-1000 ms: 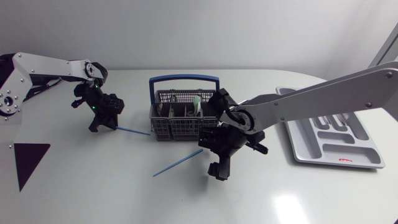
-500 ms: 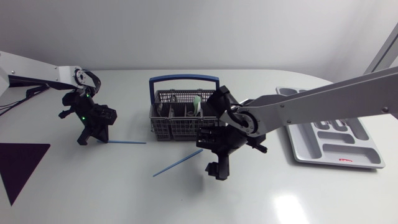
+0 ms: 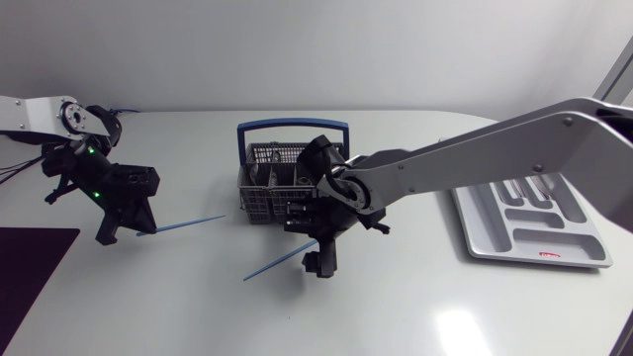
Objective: Unload the cutlery basket into the drawer organizer.
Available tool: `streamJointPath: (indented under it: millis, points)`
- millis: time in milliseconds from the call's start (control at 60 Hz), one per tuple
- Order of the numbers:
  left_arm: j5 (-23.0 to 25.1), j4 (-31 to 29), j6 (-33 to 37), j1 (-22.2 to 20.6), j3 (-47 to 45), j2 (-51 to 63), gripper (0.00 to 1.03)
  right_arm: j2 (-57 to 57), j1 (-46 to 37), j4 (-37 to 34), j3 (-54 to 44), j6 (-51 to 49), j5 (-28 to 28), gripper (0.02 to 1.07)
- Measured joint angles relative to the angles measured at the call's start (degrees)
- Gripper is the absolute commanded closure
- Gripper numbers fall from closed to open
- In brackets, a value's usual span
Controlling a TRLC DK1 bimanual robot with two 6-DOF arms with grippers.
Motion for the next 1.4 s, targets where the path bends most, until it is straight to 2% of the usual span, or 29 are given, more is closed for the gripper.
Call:
streamJointPath:
  millis: [200, 450, 800, 1083, 1400]
  points:
    - [3.0, -3.0, -1.5, 2.7, -3.0, -6.9, 1.0, 4.5, 0.6, -0.1, 3.5, -0.4, 0.2, 0.07]
    - [4.1, -3.6, -1.6, 5.6, -8.1, -12.7, 1.0, 6.2, 1.3, -3.1, 6.3, -0.4, 0.9, 0.07]
    - [5.5, -5.6, -1.6, 6.4, -10.2, -18.3, 1.0, 6.3, 2.3, -8.2, 6.6, 0.0, 1.0, 0.3]
    - [6.2, -5.8, -1.6, 7.1, -12.0, -20.1, 1.0, 3.7, 3.1, -7.0, 2.3, 0.4, 1.0, 0.3]
    - [10.3, -6.0, -1.5, 8.5, -14.3, -23.2, 1.0, 3.8, 2.2, -4.1, 2.0, 5.2, -0.8, 0.3]
